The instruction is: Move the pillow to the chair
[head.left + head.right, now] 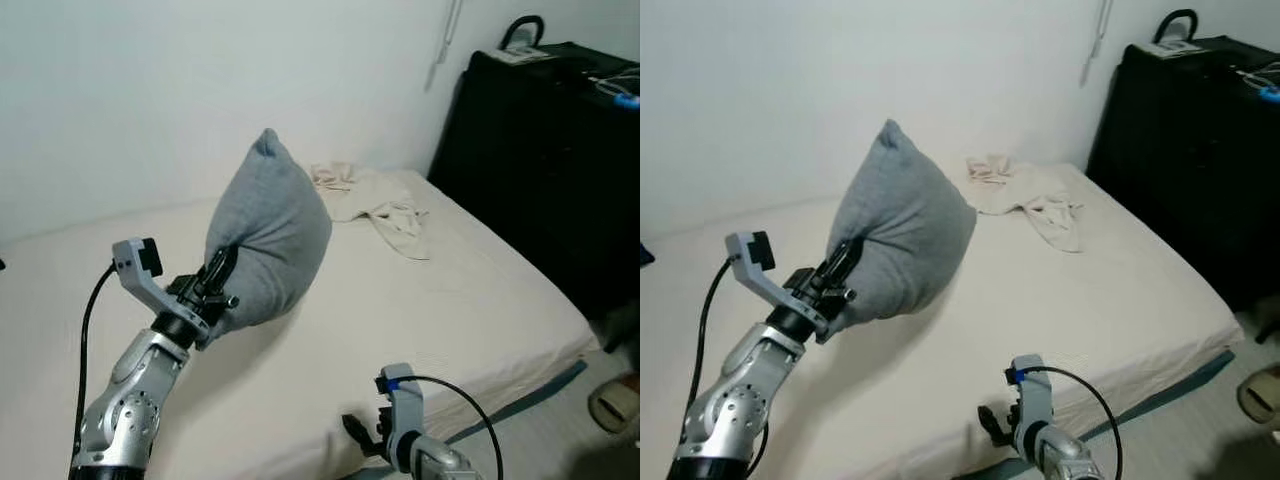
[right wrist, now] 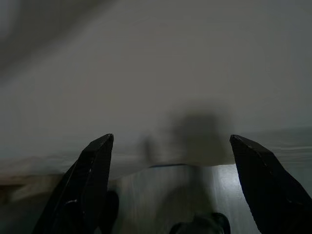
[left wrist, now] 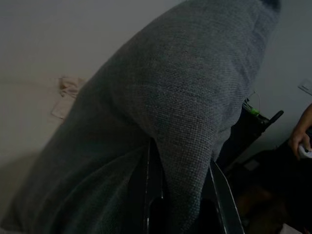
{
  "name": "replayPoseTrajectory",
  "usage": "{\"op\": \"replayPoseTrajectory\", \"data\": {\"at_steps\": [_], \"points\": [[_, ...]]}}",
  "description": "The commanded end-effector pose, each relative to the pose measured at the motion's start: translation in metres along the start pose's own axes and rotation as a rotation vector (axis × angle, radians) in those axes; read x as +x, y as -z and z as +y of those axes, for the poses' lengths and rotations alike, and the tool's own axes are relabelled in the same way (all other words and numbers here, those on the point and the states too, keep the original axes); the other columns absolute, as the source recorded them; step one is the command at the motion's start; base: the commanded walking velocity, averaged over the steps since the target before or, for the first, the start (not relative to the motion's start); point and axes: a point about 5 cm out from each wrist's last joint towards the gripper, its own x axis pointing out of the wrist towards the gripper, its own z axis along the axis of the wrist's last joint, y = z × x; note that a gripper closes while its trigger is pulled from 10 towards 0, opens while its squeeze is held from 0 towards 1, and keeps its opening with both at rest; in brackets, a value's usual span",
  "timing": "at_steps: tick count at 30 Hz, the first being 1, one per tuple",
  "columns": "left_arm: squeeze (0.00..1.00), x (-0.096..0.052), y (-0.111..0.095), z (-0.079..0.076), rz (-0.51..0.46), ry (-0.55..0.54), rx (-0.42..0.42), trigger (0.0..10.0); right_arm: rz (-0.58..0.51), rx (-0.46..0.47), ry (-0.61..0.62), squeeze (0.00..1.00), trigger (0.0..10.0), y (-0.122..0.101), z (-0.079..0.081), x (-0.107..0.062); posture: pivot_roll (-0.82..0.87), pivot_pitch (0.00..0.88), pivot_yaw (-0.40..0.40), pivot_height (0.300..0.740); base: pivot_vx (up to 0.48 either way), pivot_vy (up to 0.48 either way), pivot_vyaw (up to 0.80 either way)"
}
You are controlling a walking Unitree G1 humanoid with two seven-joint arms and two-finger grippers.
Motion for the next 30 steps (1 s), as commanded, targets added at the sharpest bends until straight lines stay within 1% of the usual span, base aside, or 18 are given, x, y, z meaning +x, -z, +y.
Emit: {"op": "replayPoseTrajectory", "data": {"at_steps": [1,2,3,4,5,6,7,8,9,11,15,16,17,18,21,25,30], "points": [[0.0,0.004,-0.009,-0.001,-0.025,0.01,0.022,10.0,0.012,0.002,-0.003,0.0,10.0,0.003,0.002,0.0,0.0,0.0,-0.03,0.733,0.0,0.0,0.0],[0.0,0.004,-0.003,0.002,0.007,-0.012,0.036,10.0,0.013,0.001,-0.002,0.0,10.0,0.003,0.001,0.0,0.0,0.0,-0.031,0.738,0.0,0.0,0.0],[0.0,0.004,-0.003,0.002,0.007,-0.012,0.036,10.0,0.013,0.001,-0.002,0.0,10.0,0.003,0.001,0.0,0.0,0.0,-0.031,0.738,0.0,0.0,0.0],[0.0,0.003,0.0,0.003,0.028,-0.026,0.047,10.0,0.014,0.0,-0.001,0.0,10.0,0.003,0.001,0.0,0.0,0.0,-0.031,0.74,0.0,0.0,0.0],[0.0,0.0,0.012,0.008,0.084,-0.059,0.061,10.0,0.016,-0.002,0.006,0.0,10.0,0.003,0.001,0.0,0.0,0.0,-0.031,0.74,0.0,0.0,0.0],[0.0,-0.001,0.017,0.01,0.106,-0.072,0.065,10.0,0.017,-0.002,0.009,0.0,10.0,0.003,0.0,0.0,0.0,0.0,-0.031,0.74,0.0,0.0,0.0],[0.0,-0.001,0.017,0.01,0.106,-0.072,0.065,10.0,0.017,-0.002,0.009,0.0,10.0,0.003,0.0,0.0,0.0,0.0,-0.031,0.74,0.0,0.0,0.0],[0.0,-0.005,0.029,0.012,0.142,-0.089,0.042,10.0,0.008,0.003,0.018,0.0,10.0,0.003,0.0,0.0,0.0,0.0,-0.03,0.74,0.0,0.0,0.0],[0.0,-0.008,0.034,0.014,0.159,-0.101,0.031,10.0,0.002,0.005,0.028,0.0,10.0,0.003,-0.001,-0.001,0.0,0.0,-0.031,0.74,0.0,0.0,0.0],[0.0,-0.015,0.05,0.018,0.206,-0.134,-0.009,10.0,0.02,-0.025,0.082,0.0,10.0,0.004,-0.005,-0.001,0.0,0.0,-0.031,0.74,0.0,0.0,0.0],[0.0,-0.023,0.068,0.02,0.268,-0.165,-0.034,10.0,0.032,-0.032,0.095,0.0,10.0,0.005,-0.007,-0.002,0.0,0.0,-0.031,0.74,0.0,0.0,0.0],[0.0,-0.023,0.068,0.02,0.268,-0.165,-0.034,10.0,0.032,-0.032,0.095,0.0,10.0,0.005,-0.007,-0.002,0.0,0.0,-0.031,0.74,0.0,0.0,0.0],[0.0,-0.027,0.076,0.021,0.297,-0.177,-0.029,10.0,0.032,-0.034,0.099,0.0,10.0,0.005,-0.008,-0.002,0.0,0.0,-0.032,0.74,-0.274,0.0,0.0],[0.0,-0.029,0.08,0.021,0.307,-0.178,-0.026,10.0,0.032,-0.034,0.101,0.0,10.0,0.005,-0.008,-0.002,0.0,0.0,-0.031,0.74,-0.274,0.0,0.0],[0.0,-0.03,0.085,0.021,0.322,-0.183,-0.023,10.0,0.031,-0.036,0.104,0.0,10.0,0.005,-0.008,-0.003,0.0,0.0,-0.033,0.74,-0.304,0.0,0.0],[0.0,-0.029,0.085,0.02,0.318,-0.181,-0.018,10.0,0.027,-0.039,0.107,0.0,10.0,0.005,-0.008,-0.003,0.0,0.0,-0.033,0.74,-0.355,0.0,0.0],[0.0,-0.021,0.077,0.019,0.288,-0.163,0.001,10.0,-0.007,-0.034,0.122,0.0,10.0,0.001,-0.01,-0.003,0.01,0.0,-0.032,0.74,-0.371,0.0,0.0]]}}
